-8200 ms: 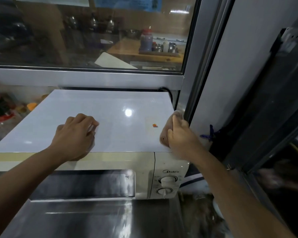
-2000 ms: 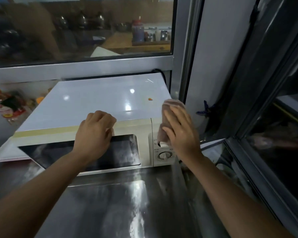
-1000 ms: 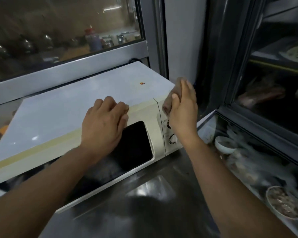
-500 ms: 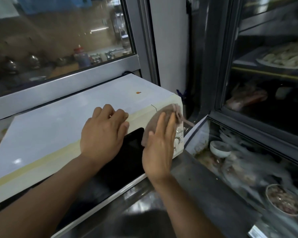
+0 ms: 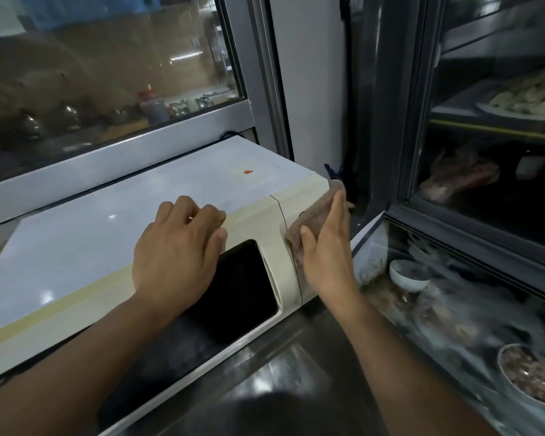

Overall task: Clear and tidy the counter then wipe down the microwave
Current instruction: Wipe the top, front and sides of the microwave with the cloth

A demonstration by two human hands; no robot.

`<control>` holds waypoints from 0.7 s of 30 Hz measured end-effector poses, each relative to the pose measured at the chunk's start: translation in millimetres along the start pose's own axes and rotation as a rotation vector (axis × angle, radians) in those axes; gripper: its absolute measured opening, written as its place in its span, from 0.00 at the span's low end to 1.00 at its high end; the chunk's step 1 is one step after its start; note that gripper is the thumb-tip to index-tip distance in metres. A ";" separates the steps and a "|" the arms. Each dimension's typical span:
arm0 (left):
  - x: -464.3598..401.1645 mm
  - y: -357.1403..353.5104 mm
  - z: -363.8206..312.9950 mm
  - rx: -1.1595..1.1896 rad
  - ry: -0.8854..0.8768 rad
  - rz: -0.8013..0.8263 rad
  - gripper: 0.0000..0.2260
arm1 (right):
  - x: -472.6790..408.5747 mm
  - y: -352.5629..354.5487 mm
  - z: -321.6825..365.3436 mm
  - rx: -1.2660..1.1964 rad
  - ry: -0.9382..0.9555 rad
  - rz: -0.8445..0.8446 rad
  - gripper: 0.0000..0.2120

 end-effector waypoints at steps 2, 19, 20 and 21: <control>0.2 -0.2 -0.9 0.000 0.017 -0.003 0.12 | -13.3 13.6 -6.5 -0.040 -0.035 0.078 0.33; 2.8 -0.6 -6.0 -0.034 0.027 -0.060 0.14 | -7.3 4.4 -91.3 -0.342 -0.240 0.073 0.15; 2.8 -0.6 -5.8 -0.034 0.026 -0.065 0.14 | -5.0 3.6 -93.3 -0.272 -0.225 0.055 0.19; 2.8 -0.6 -5.8 -0.034 0.024 -0.069 0.14 | -3.6 4.5 -90.6 -0.200 -0.221 0.016 0.19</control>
Point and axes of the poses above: each hand's wrist, its own x-axis away from the middle knuckle, its own y-axis out of the back of the hand, z = x × y, the point moved 2 cm from there along -x, towards the middle knuckle, and after that the axes turned 6 degrees about -x, right-handed, at the moved point
